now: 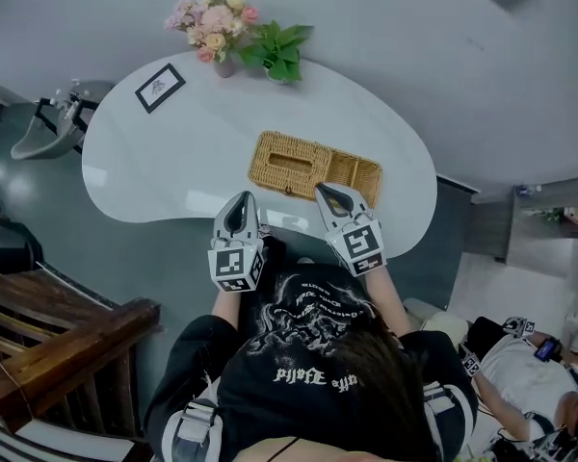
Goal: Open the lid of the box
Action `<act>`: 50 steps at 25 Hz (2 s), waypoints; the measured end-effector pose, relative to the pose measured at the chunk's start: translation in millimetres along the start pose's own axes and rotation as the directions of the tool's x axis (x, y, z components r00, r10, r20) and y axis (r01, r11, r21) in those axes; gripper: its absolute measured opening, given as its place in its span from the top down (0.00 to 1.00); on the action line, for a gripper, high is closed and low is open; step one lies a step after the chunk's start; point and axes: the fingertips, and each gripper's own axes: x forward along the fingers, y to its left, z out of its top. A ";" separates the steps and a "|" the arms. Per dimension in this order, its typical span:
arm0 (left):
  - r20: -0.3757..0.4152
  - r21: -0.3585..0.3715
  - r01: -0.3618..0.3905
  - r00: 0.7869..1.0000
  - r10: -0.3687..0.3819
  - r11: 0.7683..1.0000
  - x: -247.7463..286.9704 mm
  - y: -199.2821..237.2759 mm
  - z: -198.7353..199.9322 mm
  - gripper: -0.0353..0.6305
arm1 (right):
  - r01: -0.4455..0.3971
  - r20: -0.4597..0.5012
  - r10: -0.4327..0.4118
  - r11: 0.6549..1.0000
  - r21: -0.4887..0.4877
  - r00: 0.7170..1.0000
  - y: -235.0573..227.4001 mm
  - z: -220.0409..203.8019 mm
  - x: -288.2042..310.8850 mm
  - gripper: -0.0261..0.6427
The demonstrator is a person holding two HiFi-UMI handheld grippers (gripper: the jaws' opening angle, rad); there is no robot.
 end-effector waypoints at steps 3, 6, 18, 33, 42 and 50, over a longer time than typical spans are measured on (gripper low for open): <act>-0.004 0.006 0.020 1.000 -0.020 1.000 12.9 8.9 1.5 0.91 | -0.035 -0.054 0.034 0.999 -0.017 0.998 5.7 -4.4 11.1 0.92; -0.003 0.012 0.039 0.999 -0.039 0.999 25.3 17.1 5.0 0.91 | -0.054 -0.083 0.052 0.998 -0.022 0.995 8.3 -4.9 20.2 0.92; -0.051 0.012 0.123 0.991 -0.123 0.992 57.3 45.9 -2.3 0.91 | -0.229 -0.271 0.215 0.973 -0.021 0.938 34.1 -16.8 51.6 0.75; -0.084 0.034 0.220 0.973 -0.216 0.975 84.8 73.5 2.5 0.91 | -0.314 -0.480 0.256 0.948 -0.044 0.839 51.8 -32.0 70.5 0.77; -0.087 0.033 0.223 0.972 -0.220 0.974 85.1 83.2 3.5 0.91 | -0.296 -0.479 0.222 0.952 -0.083 0.849 49.5 -25.9 74.4 0.91; -0.075 0.022 0.247 0.967 -0.244 0.969 88.0 75.7 6.0 0.91 | -0.336 -0.517 0.224 0.932 -0.134 0.826 45.8 -20.7 72.4 0.91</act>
